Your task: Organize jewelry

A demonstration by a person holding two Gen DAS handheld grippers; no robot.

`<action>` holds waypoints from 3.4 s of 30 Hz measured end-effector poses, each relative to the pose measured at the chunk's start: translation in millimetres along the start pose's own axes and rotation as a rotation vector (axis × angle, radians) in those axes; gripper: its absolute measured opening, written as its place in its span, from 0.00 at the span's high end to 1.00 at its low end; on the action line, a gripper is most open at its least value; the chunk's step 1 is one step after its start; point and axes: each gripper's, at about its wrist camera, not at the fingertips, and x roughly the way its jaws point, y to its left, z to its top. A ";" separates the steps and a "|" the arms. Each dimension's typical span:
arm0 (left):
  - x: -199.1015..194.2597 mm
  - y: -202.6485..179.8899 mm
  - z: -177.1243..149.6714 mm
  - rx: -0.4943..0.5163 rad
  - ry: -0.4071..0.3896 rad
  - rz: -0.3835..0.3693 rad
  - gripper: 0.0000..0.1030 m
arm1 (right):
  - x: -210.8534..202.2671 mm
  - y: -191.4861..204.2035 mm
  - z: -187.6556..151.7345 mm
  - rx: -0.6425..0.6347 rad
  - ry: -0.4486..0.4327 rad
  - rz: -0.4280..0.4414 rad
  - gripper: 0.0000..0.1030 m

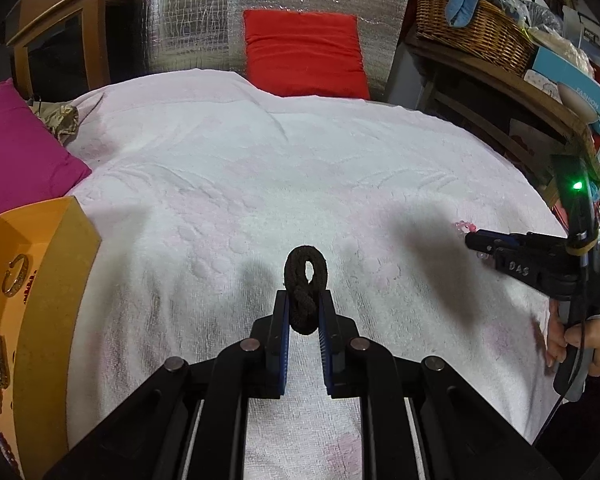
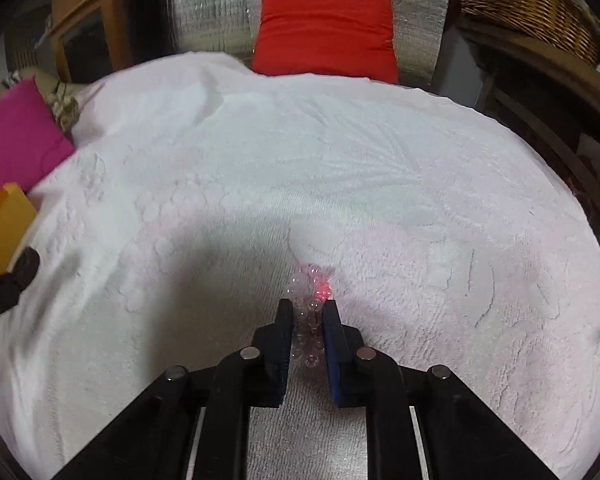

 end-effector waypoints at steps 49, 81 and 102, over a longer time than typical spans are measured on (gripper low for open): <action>-192.4 166.2 -94.2 -0.434 -0.285 0.508 0.86 | -109.8 310.1 -4.1 -0.256 -0.107 0.613 0.84; -174.0 211.4 -134.3 -0.570 -0.099 0.550 0.42 | -67.5 373.3 -28.5 -0.207 0.150 0.723 0.75; -311.3 134.8 -116.1 -0.447 -0.239 0.829 0.15 | -217.5 334.8 -32.3 -0.405 -0.079 0.559 0.37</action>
